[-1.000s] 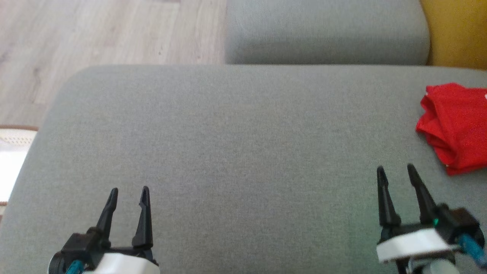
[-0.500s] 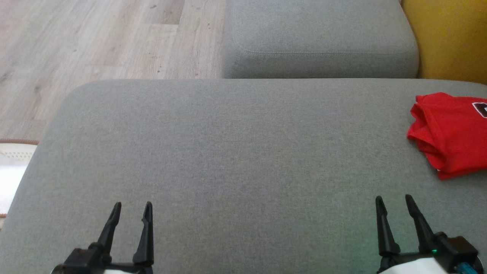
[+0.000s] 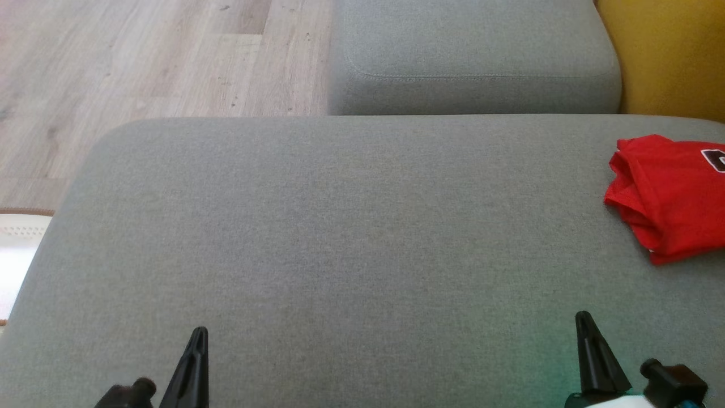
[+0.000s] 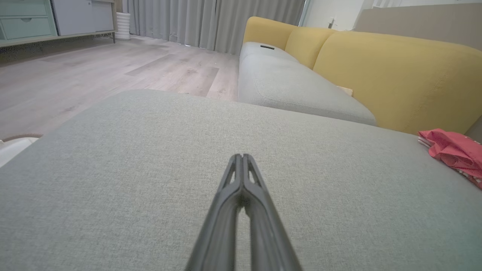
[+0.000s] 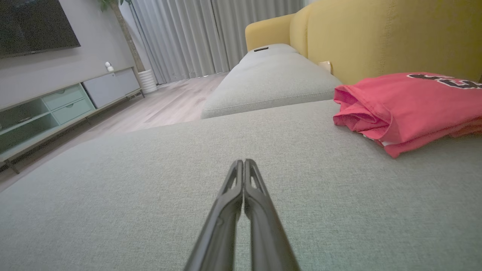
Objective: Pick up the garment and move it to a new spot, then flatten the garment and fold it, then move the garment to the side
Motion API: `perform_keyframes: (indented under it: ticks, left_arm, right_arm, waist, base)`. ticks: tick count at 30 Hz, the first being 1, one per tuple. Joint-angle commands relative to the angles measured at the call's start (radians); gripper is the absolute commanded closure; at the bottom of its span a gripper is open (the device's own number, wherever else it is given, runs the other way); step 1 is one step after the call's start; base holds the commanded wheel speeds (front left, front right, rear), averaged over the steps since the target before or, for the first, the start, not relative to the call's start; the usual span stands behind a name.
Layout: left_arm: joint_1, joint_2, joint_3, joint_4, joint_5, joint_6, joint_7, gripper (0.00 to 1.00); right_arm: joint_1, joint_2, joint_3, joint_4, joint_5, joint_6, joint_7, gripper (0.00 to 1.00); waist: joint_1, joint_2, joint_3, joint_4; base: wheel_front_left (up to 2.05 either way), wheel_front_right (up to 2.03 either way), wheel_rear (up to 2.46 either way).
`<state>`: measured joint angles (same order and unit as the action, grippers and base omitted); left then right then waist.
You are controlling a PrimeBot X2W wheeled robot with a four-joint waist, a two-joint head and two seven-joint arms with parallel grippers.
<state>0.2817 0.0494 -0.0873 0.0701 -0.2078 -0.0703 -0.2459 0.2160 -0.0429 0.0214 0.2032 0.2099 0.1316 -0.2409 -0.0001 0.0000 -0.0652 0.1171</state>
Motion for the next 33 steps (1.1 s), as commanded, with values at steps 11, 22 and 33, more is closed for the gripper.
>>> perform_keyframes:
  ticks: [11,22,33]
  left_arm:
    - [-0.068,0.012,0.011,-0.008,-0.158,-0.007,0.028,1.00]
    - [-0.102,0.018,0.021,0.014,-0.292,-0.013,0.054,1.00]
    - [-0.131,0.022,0.031,0.030,-0.414,-0.018,0.078,1.00]
  right_arm:
    - [-0.056,-0.009,-0.010,-0.024,0.155,0.000,0.032,1.00]
    - [-0.083,-0.013,-0.016,-0.017,0.287,0.000,0.060,1.00]
    - [-0.107,-0.016,-0.024,-0.011,0.406,0.000,0.086,1.00]
  waist:
    - [0.0001,0.0000,0.007,-0.011]
    - [0.0001,0.0000,0.013,-0.022]
    - [0.0001,0.0000,0.019,-0.032]
  base:
    - [0.00,0.00,0.00]
    - [0.00,0.00,0.00]
    - [0.00,0.00,0.00]
